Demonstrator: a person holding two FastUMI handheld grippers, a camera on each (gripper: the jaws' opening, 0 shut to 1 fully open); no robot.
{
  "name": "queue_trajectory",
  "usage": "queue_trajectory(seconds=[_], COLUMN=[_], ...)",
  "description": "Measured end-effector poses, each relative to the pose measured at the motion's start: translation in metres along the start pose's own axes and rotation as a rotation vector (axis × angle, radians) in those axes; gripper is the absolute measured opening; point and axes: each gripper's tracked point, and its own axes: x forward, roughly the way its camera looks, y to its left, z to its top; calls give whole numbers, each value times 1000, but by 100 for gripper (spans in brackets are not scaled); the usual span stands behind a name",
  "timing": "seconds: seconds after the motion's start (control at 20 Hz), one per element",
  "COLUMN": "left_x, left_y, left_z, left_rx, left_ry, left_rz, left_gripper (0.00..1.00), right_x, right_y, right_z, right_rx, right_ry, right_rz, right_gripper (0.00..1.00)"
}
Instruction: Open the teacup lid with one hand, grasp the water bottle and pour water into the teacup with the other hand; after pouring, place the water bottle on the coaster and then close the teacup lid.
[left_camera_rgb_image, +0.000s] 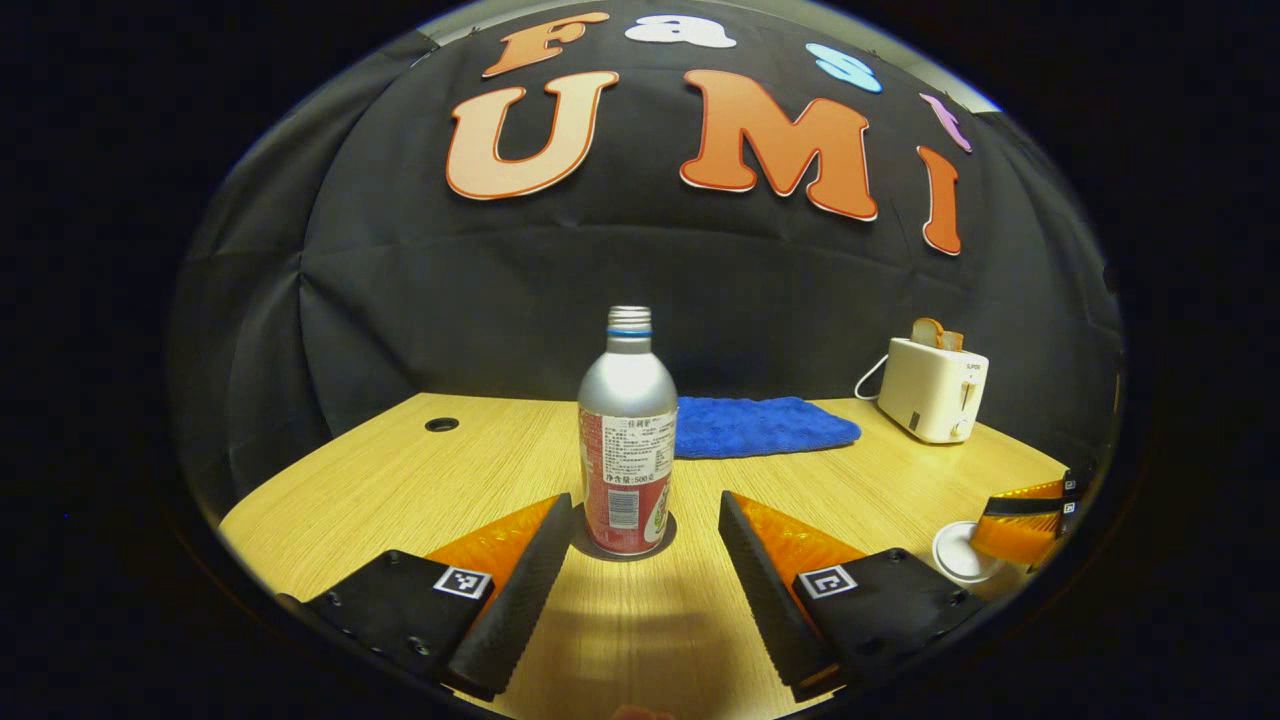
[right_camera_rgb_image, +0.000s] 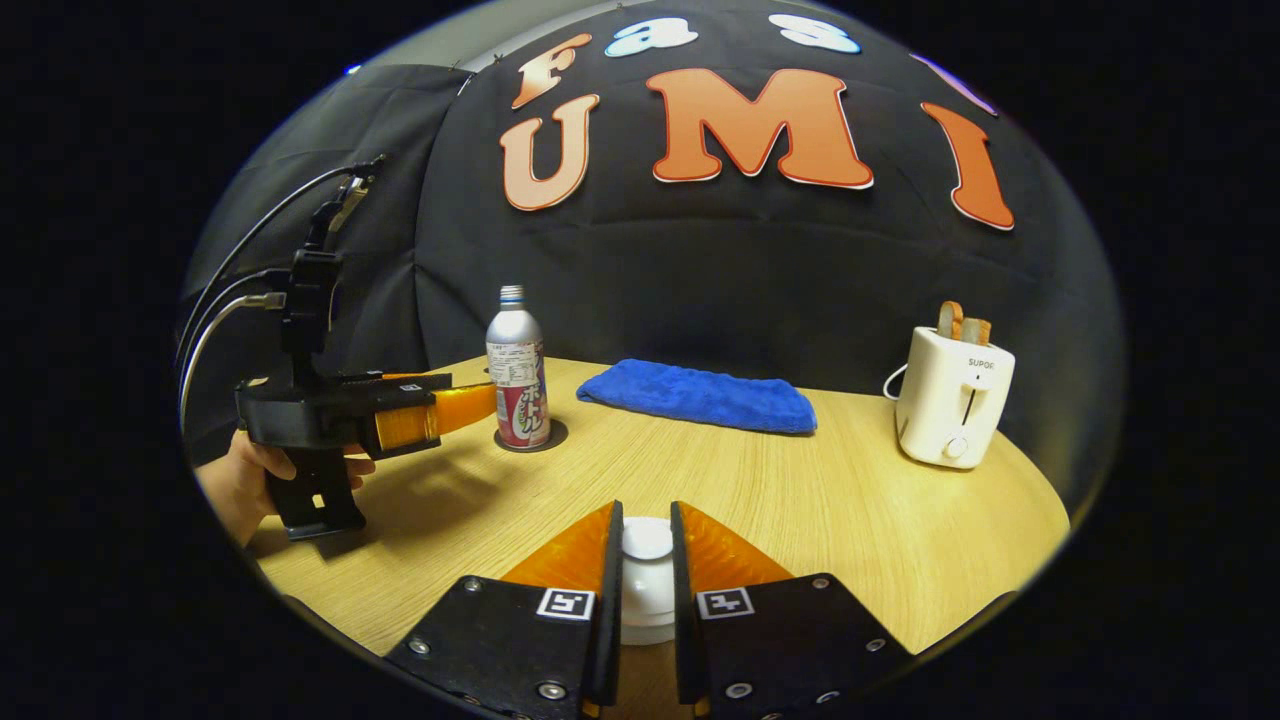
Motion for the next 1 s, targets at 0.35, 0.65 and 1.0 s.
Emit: queue_trajectory(seconds=[0.35,0.65,1.0], left_x=[-32,-68,-106], left_y=[-4,2,5], left_z=[43,87,116], left_rx=[5,24,40], left_ry=[-107,-205,-282], left_rz=[21,69,112], left_gripper=[96,97,98], right_x=[-14,-39,-75], right_y=[-6,-21,-38], right_z=[23,76,131], right_rx=[-29,-37,-50], right_ry=[-69,-212,-360], right_rz=[-39,-91,-164], right_gripper=[34,62,79])
